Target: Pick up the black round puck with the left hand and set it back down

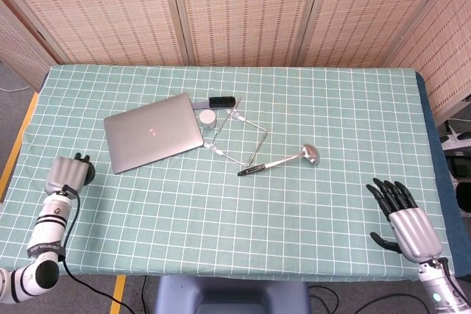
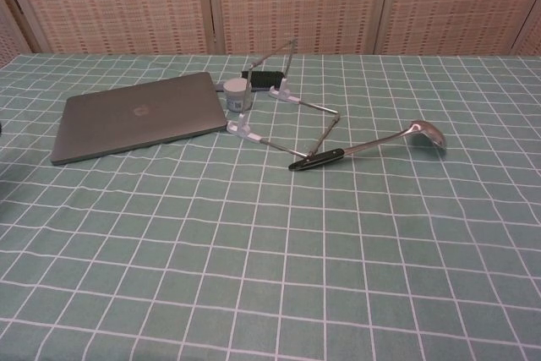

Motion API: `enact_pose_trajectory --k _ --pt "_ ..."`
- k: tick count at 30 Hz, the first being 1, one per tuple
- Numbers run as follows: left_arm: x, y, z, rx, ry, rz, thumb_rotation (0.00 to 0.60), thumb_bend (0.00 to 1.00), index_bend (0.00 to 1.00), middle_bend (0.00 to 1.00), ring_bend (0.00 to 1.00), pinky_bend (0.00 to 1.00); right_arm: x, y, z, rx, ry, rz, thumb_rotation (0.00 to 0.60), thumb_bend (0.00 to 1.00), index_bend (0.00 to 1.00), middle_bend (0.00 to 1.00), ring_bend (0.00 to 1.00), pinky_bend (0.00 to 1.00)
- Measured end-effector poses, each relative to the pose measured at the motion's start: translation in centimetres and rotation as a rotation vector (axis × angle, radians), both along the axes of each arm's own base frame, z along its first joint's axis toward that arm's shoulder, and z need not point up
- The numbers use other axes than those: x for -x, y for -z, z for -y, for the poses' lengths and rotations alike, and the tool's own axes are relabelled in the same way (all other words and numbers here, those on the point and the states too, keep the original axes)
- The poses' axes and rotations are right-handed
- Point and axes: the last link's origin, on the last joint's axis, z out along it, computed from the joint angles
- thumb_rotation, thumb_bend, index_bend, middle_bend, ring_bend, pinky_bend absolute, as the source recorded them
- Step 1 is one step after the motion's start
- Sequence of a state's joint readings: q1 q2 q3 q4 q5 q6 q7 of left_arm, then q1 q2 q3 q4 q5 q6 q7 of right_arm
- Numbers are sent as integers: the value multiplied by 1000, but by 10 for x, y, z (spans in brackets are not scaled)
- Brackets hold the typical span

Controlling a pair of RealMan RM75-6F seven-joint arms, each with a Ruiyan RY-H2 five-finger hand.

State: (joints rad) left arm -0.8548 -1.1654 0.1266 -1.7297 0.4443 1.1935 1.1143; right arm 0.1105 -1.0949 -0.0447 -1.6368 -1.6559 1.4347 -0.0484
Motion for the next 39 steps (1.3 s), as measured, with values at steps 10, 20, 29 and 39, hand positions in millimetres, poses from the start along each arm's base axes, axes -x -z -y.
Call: enact_pose_trajectory --k 10,20,29,39 --pt "-18 22 17 121 -141 140 600 848 837 850 633 720 -1 1 -1 -18 -3 5 600 117 0 0 0 0" --pt "-36 33 21 286 -285 615 600 838 837 854 633 688 -1 2 -2 -34 1 18 600 118 0 0 0 0" --pt "-28 31 8 294 -216 602 600 818 822 842 629 665 -1 4 -1 -54 5 26 600 118 0 0 0 0" --pt "-13 46 9 314 -166 538 600 628 546 531 388 451 -2 3 -1 -57 3 38 600 118 0 0 0 0"
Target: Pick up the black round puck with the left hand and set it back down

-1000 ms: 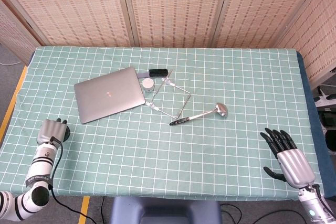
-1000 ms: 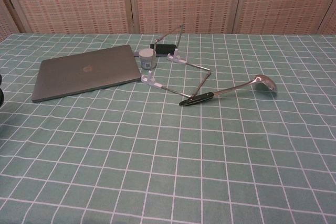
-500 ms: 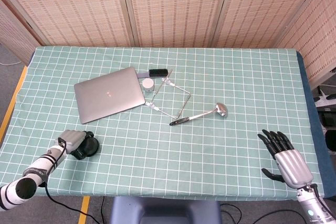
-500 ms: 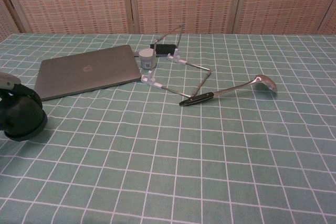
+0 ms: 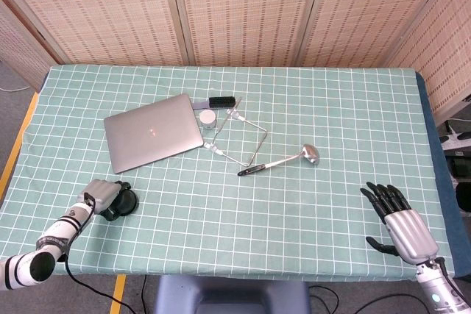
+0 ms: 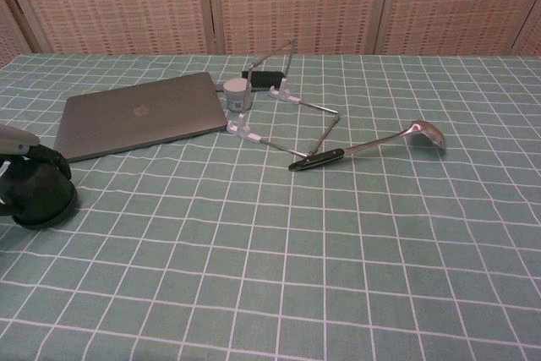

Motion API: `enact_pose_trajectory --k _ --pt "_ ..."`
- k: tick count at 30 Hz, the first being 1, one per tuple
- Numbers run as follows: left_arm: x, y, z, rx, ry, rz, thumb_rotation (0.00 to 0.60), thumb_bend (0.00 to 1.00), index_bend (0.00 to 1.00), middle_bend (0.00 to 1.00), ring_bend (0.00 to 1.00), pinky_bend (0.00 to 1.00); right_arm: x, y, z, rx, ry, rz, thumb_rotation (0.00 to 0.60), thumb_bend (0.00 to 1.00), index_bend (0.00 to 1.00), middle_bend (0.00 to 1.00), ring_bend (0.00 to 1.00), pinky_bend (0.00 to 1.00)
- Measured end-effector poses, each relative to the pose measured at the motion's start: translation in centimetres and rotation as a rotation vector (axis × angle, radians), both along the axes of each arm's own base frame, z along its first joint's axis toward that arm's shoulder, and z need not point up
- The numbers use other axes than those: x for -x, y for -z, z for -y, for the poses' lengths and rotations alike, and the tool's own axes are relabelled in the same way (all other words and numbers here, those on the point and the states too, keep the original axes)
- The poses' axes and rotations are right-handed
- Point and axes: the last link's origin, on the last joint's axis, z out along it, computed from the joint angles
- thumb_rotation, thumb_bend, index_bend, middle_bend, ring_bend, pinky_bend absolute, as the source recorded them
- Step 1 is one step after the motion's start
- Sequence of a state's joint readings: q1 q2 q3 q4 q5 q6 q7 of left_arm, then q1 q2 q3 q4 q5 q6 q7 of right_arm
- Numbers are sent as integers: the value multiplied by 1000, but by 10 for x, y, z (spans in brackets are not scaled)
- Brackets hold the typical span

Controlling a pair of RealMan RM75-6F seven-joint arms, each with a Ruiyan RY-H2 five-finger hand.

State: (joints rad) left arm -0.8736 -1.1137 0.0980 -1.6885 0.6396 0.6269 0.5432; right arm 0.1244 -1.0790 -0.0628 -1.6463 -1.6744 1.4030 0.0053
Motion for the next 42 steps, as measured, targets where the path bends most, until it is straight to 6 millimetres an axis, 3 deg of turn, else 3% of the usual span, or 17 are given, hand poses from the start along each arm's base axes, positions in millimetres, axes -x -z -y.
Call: enact_pose_trajectory --k 4,6,9,15,39,42 --pt "3 1 2 7 2 -19 600 537 156 103 177 332 -1 -1 0 3 -3 9 600 117 0 0 0 0" --pt "4 1 3 13 -1 -32 600 495 33 7 76 284 -1 -1 0 5 -4 20 600 118 0 0 0 0" --pt "4 1 4 18 -12 -47 600 477 0 0 4 230 -1 -3 0 7 -8 22 600 118 0 0 0 0" --pt "3 0 4 0 -5 -64 600 414 0 0 0 163 -1 -3 -1 6 -8 22 600 118 0 0 0 0" --pt "-7 -13 21 -79 128 -40 600 385 0 1 0 109 -2 -1 -3 -4 -10 20 600 117 0 0 0 0" --pt "-3 -16 24 -104 163 -59 600 382 31 66 0 121 -2 -1 -4 -10 -12 18 600 117 0 0 0 0"
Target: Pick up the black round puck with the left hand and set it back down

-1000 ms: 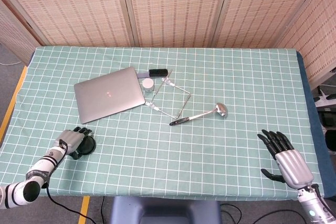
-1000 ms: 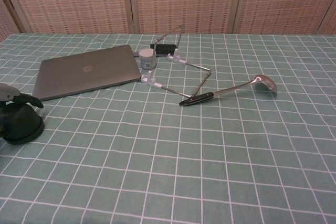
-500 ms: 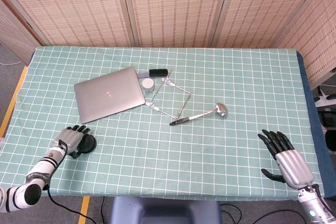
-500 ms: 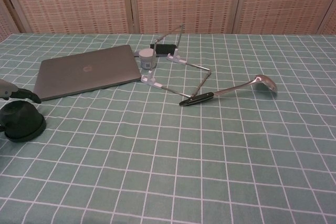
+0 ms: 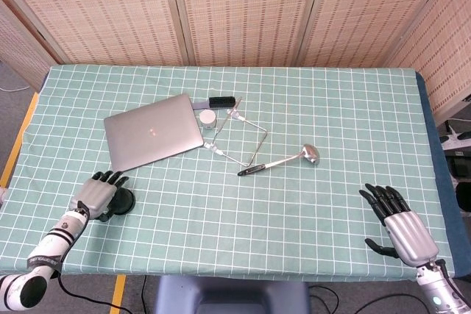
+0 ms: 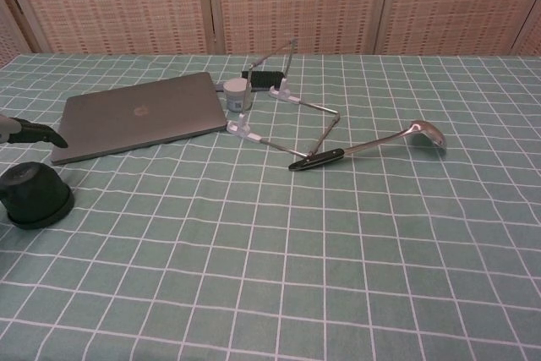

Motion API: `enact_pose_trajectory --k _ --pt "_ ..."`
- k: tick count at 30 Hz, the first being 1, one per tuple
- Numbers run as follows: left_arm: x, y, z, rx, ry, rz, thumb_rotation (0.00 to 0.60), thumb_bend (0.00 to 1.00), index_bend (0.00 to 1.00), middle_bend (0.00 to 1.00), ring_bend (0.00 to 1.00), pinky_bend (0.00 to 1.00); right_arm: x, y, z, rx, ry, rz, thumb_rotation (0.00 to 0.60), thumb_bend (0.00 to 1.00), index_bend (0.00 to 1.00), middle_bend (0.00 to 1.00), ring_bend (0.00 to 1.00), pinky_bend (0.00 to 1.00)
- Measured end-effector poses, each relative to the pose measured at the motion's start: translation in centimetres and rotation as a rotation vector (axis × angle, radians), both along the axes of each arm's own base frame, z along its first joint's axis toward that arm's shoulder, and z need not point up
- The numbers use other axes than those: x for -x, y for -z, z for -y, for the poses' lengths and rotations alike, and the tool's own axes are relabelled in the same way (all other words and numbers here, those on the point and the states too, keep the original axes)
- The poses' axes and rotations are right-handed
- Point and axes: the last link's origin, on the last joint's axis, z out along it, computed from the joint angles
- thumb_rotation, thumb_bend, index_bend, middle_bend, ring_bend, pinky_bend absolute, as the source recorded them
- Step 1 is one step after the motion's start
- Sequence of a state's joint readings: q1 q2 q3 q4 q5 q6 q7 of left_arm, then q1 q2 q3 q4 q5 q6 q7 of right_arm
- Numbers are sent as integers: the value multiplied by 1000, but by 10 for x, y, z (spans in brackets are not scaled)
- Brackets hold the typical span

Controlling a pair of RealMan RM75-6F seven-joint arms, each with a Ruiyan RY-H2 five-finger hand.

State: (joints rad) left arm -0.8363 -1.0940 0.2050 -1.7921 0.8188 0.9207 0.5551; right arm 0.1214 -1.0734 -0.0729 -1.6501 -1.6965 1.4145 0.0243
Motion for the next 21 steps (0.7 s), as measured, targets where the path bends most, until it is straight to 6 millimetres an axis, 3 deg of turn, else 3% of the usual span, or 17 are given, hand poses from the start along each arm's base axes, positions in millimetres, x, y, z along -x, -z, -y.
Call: enact_pose_trajectory --k 3,21 --pt "6 2 2 -13 11 -18 600 382 58 118 0 124 0 -1 -1 5 -1 1 600 118 0 0 0 0" --pt "14 11 4 12 -8 -34 600 382 110 164 38 143 0 -3 -1 10 -1 2 600 118 0 0 0 0"
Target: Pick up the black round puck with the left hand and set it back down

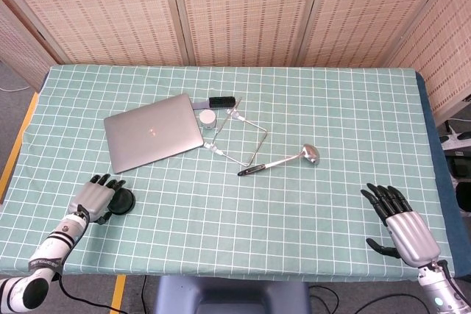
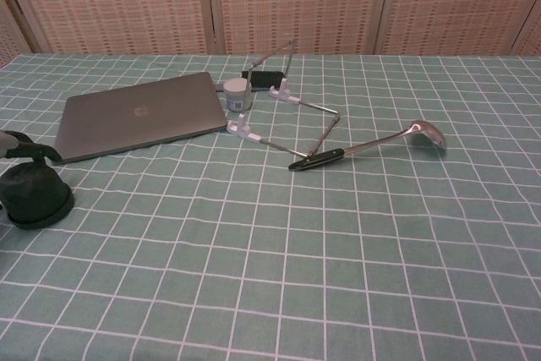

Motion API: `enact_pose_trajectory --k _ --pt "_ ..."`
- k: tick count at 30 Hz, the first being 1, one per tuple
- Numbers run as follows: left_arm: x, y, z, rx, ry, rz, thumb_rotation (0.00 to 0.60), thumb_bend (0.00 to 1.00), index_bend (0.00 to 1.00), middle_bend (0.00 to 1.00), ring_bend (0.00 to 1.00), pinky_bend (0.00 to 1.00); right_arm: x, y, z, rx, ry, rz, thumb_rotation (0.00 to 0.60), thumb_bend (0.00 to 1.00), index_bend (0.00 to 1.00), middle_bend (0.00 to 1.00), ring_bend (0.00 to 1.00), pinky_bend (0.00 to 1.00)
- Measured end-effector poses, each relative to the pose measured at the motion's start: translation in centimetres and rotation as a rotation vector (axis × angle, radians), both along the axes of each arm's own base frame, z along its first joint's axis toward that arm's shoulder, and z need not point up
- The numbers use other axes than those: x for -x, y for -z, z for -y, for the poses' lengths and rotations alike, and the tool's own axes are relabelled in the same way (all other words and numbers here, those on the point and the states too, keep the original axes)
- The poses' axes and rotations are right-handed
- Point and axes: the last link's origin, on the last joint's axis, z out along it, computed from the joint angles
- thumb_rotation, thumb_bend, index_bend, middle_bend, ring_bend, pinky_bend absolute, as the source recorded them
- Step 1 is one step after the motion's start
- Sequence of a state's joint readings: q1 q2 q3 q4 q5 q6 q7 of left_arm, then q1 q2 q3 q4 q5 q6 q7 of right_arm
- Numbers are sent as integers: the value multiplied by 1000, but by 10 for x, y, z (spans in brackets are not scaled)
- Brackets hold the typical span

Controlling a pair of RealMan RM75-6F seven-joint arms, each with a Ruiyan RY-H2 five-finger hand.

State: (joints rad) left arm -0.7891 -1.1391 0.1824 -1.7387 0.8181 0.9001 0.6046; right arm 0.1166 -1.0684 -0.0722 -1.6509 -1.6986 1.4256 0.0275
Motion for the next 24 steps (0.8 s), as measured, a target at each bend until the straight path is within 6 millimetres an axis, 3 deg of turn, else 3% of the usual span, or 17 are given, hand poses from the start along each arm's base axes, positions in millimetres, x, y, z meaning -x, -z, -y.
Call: enact_pose_trajectory --k 6,9,24 --pt "2 5 -2 -18 30 9 600 370 353 368 172 217 0 0 0 -3 3 0 600 117 0 0 0 0" --pt "4 9 -4 -30 40 13 600 370 427 437 211 227 0 1 0 -5 5 -1 600 117 0 0 0 0" --pt "-7 3 1 -74 57 95 600 366 485 501 255 248 0 2 0 -10 9 0 600 118 0 0 0 0"
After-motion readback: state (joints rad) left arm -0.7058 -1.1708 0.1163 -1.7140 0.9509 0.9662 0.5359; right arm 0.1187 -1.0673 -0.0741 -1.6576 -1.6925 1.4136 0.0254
